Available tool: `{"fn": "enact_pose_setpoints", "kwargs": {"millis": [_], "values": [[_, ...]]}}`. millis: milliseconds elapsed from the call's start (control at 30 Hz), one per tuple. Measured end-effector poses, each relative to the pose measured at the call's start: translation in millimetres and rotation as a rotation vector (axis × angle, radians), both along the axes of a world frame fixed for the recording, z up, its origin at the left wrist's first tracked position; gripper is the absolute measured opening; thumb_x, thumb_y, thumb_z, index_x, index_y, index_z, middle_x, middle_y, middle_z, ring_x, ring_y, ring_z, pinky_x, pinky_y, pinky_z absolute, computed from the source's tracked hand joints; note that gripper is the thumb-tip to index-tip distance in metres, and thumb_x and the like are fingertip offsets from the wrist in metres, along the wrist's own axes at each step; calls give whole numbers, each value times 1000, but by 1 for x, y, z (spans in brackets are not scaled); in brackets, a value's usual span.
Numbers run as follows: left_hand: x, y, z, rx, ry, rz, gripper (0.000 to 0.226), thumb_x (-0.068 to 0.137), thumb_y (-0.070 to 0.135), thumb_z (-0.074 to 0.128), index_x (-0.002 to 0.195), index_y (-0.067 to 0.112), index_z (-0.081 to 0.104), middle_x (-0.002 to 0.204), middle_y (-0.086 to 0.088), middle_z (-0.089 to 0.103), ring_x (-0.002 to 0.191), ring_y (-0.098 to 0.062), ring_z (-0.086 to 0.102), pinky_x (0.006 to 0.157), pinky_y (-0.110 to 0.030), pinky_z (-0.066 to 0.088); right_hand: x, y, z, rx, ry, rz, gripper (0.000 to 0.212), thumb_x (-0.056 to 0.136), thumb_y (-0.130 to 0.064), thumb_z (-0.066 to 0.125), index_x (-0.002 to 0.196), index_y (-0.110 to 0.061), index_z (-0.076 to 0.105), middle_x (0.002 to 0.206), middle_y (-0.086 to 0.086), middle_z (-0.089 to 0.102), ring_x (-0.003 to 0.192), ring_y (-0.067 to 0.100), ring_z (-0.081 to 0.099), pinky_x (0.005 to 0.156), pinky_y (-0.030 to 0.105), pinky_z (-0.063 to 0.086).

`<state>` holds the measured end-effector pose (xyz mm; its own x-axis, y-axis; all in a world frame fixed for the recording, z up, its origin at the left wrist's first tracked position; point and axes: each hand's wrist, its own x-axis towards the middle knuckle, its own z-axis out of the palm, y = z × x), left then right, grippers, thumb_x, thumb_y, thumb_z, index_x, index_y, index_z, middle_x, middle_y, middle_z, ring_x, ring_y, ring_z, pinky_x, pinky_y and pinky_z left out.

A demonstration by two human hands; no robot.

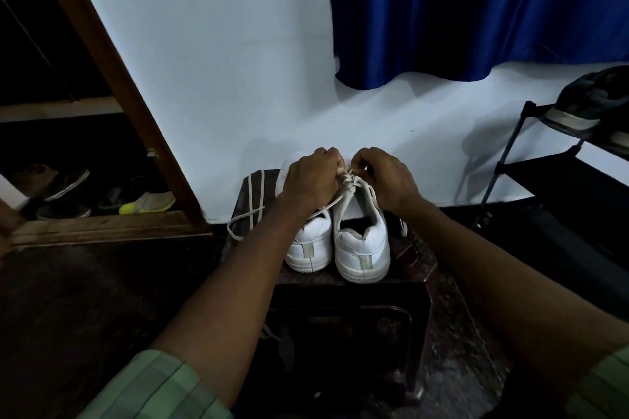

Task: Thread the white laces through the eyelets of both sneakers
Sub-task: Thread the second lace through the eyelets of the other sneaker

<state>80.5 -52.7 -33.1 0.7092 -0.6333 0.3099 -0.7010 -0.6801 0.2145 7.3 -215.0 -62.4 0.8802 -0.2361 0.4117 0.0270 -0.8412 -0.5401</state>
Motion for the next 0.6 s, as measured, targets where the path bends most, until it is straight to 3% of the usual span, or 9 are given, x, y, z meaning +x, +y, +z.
{"fn": "enact_pose_setpoints", "kwargs": {"millis": [167,367,500,600], "values": [[11,16,5,-168,233,-82,11,92,22,73,97,29,67,98,9,73,92,-14,66,87,-36,51,-10,-9,15,123,19,39,11,84,-18,75,85,-26,67,76,-13,69,73,12,65,69,32,51],[4,20,-1,-212,188,-158,9,89,21,77,92,29,73,97,9,68,83,-4,65,77,-26,48,-12,-5,7,136,3,103,11,86,-13,73,86,-24,74,85,-8,75,81,16,70,79,38,57],[2,14,-3,-131,129,-88,5,96,32,68,99,29,71,106,2,65,93,-18,66,81,-32,45,-6,4,3,36,20,64,10,84,-28,53,80,-36,57,85,-12,61,82,18,60,79,42,52],[2,11,-6,-45,82,-70,16,103,34,57,112,23,65,113,-5,63,101,-30,64,86,-38,45,-1,3,-2,-74,21,90,14,84,-16,50,84,-30,49,82,-9,53,80,21,54,75,48,51]]}}
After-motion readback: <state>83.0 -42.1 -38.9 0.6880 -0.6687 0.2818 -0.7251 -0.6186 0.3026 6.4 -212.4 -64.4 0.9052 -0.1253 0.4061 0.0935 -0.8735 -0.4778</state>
